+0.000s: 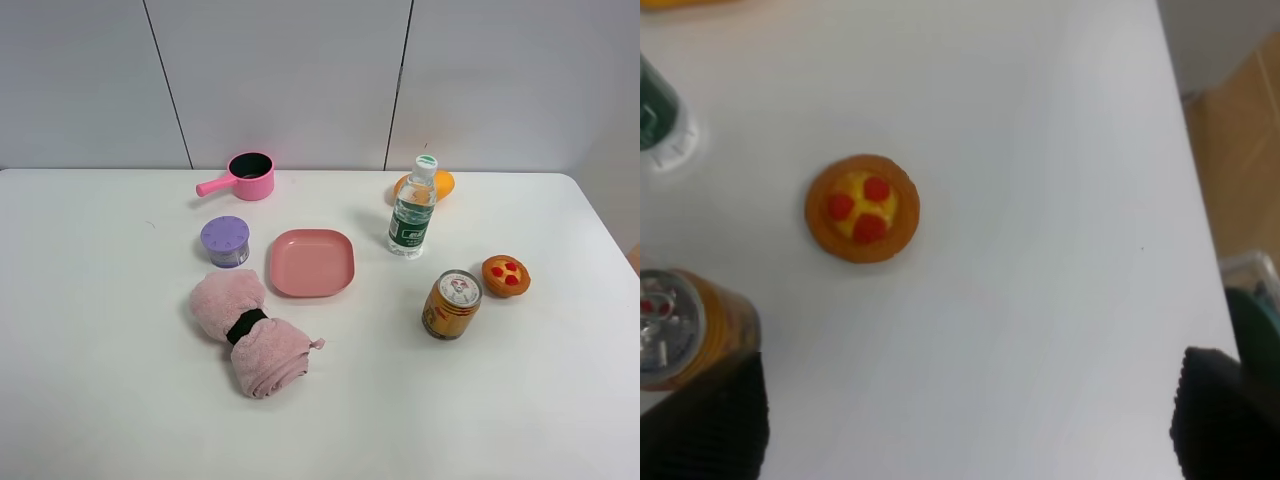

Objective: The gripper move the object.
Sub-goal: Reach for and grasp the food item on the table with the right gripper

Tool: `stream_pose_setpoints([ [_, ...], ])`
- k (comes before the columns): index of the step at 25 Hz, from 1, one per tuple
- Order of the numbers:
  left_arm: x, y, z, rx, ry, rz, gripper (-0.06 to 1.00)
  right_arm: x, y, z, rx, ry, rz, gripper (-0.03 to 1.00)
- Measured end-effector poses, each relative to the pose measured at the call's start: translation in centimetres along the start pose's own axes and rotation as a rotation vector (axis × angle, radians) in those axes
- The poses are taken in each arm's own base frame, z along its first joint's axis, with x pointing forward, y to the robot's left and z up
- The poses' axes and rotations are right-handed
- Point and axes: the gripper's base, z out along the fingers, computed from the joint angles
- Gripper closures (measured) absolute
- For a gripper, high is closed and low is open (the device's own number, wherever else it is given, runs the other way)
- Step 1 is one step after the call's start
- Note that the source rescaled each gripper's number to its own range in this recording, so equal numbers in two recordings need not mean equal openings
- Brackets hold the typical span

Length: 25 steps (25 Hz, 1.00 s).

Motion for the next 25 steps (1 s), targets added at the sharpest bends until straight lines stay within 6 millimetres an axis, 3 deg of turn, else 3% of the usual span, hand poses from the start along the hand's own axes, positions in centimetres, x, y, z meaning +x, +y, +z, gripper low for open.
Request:
stream_pose_setpoints([
  [9,0.0,0.0,0.0,0.000,0.000,0.000,-0.06,-2.0,-0.1,7.3,-0.003,0.113,-0.016,0.21],
  [25,0.0,0.0,0.0,0.000,0.000,0.000,-0.06,-1.3,0.8,18.1,-0.117,0.300,0.014,0.21],
])
